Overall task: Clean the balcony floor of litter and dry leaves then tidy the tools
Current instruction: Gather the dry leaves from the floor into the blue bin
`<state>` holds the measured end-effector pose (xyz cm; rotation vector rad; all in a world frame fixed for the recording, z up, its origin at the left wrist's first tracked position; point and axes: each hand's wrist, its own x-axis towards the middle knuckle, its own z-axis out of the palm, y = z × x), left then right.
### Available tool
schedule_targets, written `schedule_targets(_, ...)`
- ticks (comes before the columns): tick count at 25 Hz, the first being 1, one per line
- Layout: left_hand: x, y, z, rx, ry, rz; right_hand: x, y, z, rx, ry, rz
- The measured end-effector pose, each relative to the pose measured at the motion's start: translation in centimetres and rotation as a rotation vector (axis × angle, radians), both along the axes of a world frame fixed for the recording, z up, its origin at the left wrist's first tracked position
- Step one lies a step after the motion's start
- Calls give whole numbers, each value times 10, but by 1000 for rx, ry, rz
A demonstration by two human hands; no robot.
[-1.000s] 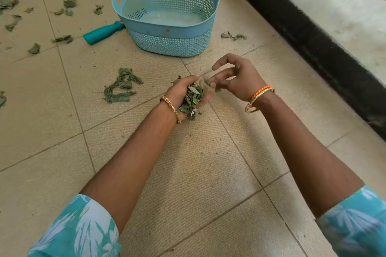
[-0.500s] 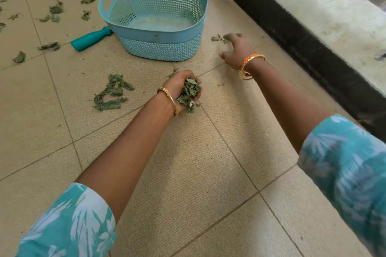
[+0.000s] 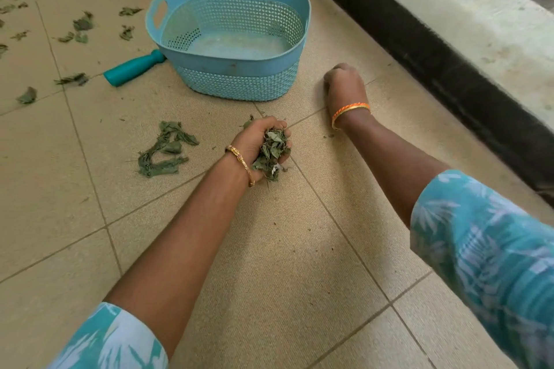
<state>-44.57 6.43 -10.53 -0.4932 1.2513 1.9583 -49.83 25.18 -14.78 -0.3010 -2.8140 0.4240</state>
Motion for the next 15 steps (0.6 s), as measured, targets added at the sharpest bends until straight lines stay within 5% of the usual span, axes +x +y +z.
schedule_targets(3,7,-4,2,23,-15,14,43,-27,18,-435,86,-185)
schedule_targets(6,20,-11,6,-116,50,-61,91,-64,41,-1000,100,-276)
schedule_targets(8,34,-20,10,-233,84,-145,117,-85,54,-1186,81,-265)
schedule_targets(11,54,-39,18,-259,67,-247,148,-115,58,-1203,56,-182)
schedule_targets(15,66,-72,29,-101,86,-240,162,-148,59,-965,53,28)
